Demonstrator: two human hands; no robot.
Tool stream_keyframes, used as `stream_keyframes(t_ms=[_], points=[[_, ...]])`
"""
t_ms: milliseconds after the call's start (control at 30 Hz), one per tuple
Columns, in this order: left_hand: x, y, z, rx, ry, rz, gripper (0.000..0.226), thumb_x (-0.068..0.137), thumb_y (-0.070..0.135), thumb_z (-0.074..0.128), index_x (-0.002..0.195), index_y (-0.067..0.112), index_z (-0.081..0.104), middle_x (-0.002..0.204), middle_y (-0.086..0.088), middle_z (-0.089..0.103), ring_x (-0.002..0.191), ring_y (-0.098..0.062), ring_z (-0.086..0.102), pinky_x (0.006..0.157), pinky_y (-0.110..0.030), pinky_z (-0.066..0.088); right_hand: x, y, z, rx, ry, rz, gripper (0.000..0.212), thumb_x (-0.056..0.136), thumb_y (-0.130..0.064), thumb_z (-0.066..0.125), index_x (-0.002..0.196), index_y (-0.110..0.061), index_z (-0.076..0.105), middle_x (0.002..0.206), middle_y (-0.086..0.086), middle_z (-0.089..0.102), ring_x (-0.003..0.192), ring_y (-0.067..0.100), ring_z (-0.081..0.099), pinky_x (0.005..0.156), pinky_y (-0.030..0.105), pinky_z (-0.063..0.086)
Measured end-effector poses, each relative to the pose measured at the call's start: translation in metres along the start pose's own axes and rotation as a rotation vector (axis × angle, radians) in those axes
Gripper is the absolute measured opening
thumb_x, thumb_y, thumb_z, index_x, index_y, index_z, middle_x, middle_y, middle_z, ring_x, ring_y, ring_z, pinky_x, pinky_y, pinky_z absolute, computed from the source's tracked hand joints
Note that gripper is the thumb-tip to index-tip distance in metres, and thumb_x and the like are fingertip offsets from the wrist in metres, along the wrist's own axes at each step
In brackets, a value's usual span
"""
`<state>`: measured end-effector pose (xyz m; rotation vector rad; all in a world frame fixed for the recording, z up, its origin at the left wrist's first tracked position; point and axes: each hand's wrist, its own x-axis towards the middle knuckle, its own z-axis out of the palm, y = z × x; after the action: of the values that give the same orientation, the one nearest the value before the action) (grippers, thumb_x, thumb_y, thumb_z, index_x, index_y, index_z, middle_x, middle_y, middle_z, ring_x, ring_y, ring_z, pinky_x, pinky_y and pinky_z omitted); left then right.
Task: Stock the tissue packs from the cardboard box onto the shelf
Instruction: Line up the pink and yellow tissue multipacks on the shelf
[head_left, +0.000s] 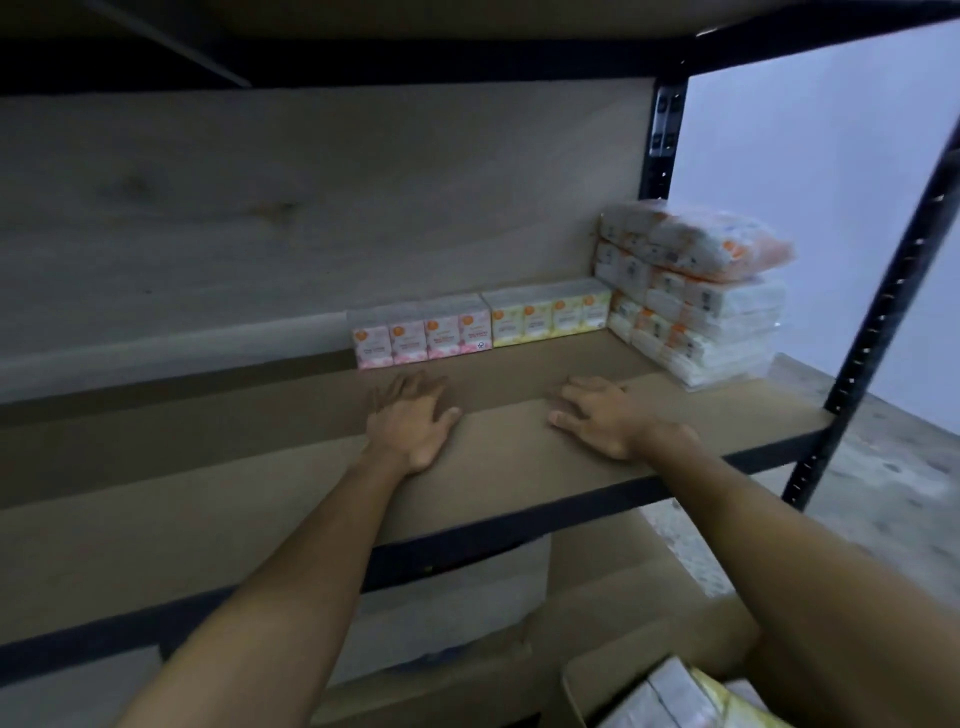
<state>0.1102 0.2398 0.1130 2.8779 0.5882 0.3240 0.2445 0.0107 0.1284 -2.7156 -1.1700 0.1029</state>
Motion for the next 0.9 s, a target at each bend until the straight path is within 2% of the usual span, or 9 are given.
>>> stream_keyframes(t_ms=[100,233,400,500,567,700,900], points=[[-0.03,0.021,-0.009,0.01,-0.052,0.058,0.056,0.098,0.055,0.029,0.15,0.034,0.025,0.159,-0.002,0.022,0.146,-0.023,0.017,0.117,-0.049,0.011,-0.03,-0.002,0.003,0.018,0.016,0.005,0.06,0.096,-0.06,0.032,0.149,-0.03,0.03,0.16,-0.002,0.021,0.146,0.021,0.02,0.118,0.047,0.019],[-0.063,0.051,-0.013,-0.078,-0.127,0.158,0.057,0.098,0.057,0.027,0.15,0.034,0.026,0.16,0.005,0.019,0.148,-0.017,0.012,0.119,-0.047,0.006,-0.078,-0.006,0.009,0.098,0.048,0.029,0.059,0.097,-0.057,0.035,0.148,-0.029,0.032,0.156,-0.002,0.03,0.143,0.021,0.026,0.117,0.045,0.021],[-0.096,0.087,-0.005,-0.141,-0.154,0.32,0.052,0.099,0.053,0.029,0.149,0.036,0.03,0.159,0.007,0.024,0.147,-0.017,0.015,0.117,-0.04,0.01,-0.135,0.001,0.02,0.094,0.131,0.096,0.052,0.098,-0.053,0.036,0.145,-0.031,0.037,0.154,-0.004,0.034,0.142,0.02,0.028,0.114,0.048,0.024],[-0.114,0.111,0.005,-0.3,-0.163,0.4,0.049,0.1,0.049,0.034,0.147,0.036,0.033,0.158,0.007,0.025,0.147,-0.014,0.015,0.117,-0.037,0.009,-0.166,0.01,0.029,0.136,0.172,0.137,0.052,0.098,-0.052,0.037,0.146,-0.031,0.037,0.157,-0.003,0.028,0.145,0.018,0.021,0.115,0.048,0.023],[-0.126,0.13,0.014,-0.41,-0.166,0.43,0.046,0.1,0.045,0.038,0.146,0.035,0.037,0.156,0.008,0.029,0.146,-0.012,0.017,0.117,-0.035,0.01,-0.184,0.019,0.036,0.147,0.19,0.155,0.053,0.098,-0.052,0.037,0.145,-0.029,0.038,0.156,-0.001,0.032,0.144,0.018,0.025,0.115,0.045,0.026],[-0.151,0.161,0.046,-0.467,-0.234,0.48,0.045,0.1,0.042,0.042,0.144,0.034,0.04,0.154,0.008,0.032,0.145,-0.012,0.019,0.12,-0.038,0.011,-0.221,0.04,0.056,0.187,0.181,0.208,0.053,0.098,-0.049,0.041,0.143,-0.021,0.043,0.149,0.002,0.043,0.138,0.019,0.037,0.111,0.035,0.028],[-0.183,0.184,0.118,-0.491,-0.44,0.48,0.05,0.098,0.046,0.043,0.146,0.035,0.035,0.156,0.007,0.029,0.145,-0.014,0.018,0.119,-0.037,0.014,-0.274,0.072,0.109,0.337,0.104,0.378,0.054,0.094,-0.042,0.055,0.141,-0.017,0.045,0.144,0.004,0.048,0.131,0.021,0.044,0.106,0.031,0.036]])
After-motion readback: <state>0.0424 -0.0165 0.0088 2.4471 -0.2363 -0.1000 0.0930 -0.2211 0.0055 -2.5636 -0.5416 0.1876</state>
